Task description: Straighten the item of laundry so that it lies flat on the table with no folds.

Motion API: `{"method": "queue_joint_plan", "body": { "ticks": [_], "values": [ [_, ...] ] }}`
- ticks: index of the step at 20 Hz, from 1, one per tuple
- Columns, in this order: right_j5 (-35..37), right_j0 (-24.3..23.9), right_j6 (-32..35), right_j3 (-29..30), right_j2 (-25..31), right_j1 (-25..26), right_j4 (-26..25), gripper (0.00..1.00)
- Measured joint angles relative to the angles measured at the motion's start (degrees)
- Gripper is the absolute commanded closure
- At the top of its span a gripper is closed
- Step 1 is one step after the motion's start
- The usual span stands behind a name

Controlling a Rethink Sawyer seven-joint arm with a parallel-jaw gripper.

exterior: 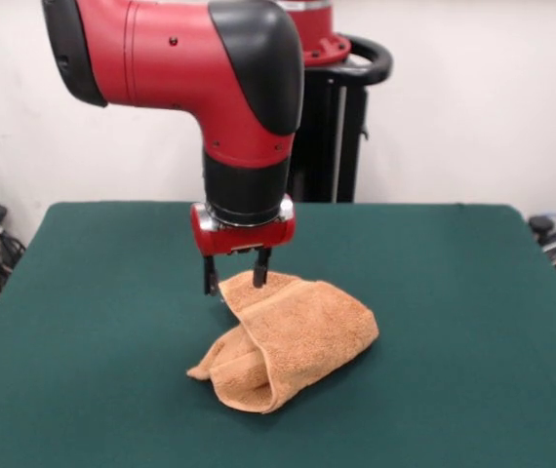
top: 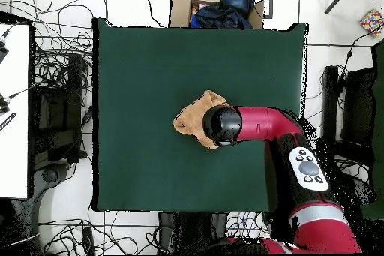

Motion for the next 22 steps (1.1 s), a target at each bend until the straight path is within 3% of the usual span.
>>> {"method": "queue_joint_plan", "body": {
  "ticks": [22],
  "values": [
    [0.00,1.58,0.00,0.18,-0.01,-0.82,0.00,0.00]
  ]
}}
